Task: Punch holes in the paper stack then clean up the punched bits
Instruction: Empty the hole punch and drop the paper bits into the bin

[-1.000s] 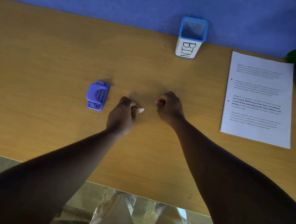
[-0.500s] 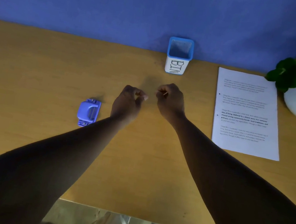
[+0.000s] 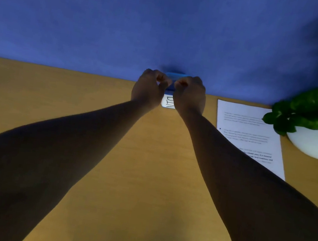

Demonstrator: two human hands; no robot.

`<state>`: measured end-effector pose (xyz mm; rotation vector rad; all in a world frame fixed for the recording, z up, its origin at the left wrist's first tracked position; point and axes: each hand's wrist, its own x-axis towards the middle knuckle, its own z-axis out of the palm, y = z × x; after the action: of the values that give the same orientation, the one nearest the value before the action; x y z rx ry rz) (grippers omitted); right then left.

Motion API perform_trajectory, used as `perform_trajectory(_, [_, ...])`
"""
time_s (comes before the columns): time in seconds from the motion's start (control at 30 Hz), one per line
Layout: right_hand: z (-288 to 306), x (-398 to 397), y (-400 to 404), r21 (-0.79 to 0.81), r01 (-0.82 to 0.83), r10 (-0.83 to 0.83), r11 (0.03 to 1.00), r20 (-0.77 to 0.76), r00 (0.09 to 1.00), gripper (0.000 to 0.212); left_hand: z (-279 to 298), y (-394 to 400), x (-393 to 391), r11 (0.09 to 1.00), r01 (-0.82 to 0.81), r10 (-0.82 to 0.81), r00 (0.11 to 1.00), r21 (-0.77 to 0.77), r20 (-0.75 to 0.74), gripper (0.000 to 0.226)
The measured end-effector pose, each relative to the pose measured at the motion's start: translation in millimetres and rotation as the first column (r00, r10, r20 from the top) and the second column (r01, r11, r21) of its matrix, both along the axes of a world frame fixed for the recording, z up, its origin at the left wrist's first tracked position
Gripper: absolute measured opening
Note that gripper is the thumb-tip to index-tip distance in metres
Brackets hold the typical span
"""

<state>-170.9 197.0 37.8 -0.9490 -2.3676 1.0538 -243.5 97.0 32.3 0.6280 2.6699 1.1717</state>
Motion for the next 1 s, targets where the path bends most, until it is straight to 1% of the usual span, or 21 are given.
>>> perform_trajectory(0.13, [-2.2, -8.0, 15.2, 0.013, -0.029, 0.028, 0.999, 0.090, 0.996, 0.018, -0.1, 12.3, -11.6, 0.998, 0.038, -0.038, 0.999, -0.056, -0.006, 0.021])
perform_trajectory(0.23, [-2.1, -11.9, 21.1, 0.032, -0.064, 0.057, 0.997, 0.170, 0.984, 0.021, -1.0, 17.2, -17.9, 0.996, 0.025, -0.027, 0.999, -0.089, -0.025, 0.018])
perform_trajectory(0.33, [-1.6, -15.8, 23.5, 0.070, -0.088, 0.070, 0.994, 0.218, 0.973, 0.022, -1.0, 23.9, -23.1, 0.986, 0.040, -0.045, 0.999, -0.161, -0.029, 0.020])
perform_trajectory(0.47, [-0.2, -20.2, 24.6, 0.082, -0.062, 0.045, 0.995, 0.200, 0.979, 0.019, -0.7, 29.3, -26.4, 0.971, 0.065, -0.070, 0.997, -0.230, -0.016, 0.021])
perform_trajectory(0.6, [-0.2, -21.8, 26.1, 0.086, -0.058, 0.039, 0.995, 0.203, 0.978, 0.021, -2.1, 31.1, -30.3, 0.970, -0.015, 0.015, 1.000, -0.242, -0.002, 0.027])
perform_trajectory(0.67, [-1.6, -20.5, 26.6, 0.093, -0.065, 0.045, 0.994, 0.205, 0.978, 0.019, -1.8, 30.8, -30.5, 0.963, -0.034, 0.028, 0.999, -0.266, -0.027, 0.030])
perform_trajectory(0.77, [-3.0, -18.3, 26.5, 0.091, -0.066, 0.046, 0.994, 0.208, 0.977, 0.018, -1.8, 30.6, -29.3, 0.950, -0.013, -0.022, 0.994, -0.313, -0.109, 0.017])
perform_trajectory(0.83, [-3.3, -17.7, 25.9, 0.088, -0.065, 0.046, 0.994, 0.205, 0.978, 0.018, -1.6, 30.0, -29.0, 0.947, 0.019, -0.067, 0.988, -0.320, -0.141, 0.017])
perform_trajectory(1.0, [-2.5, -17.0, 26.9, 0.126, -0.046, 0.022, 0.991, 0.190, 0.981, 0.012, 1.1, 29.9, -28.2, 0.954, 0.062, -0.098, 0.989, -0.292, -0.111, 0.018])
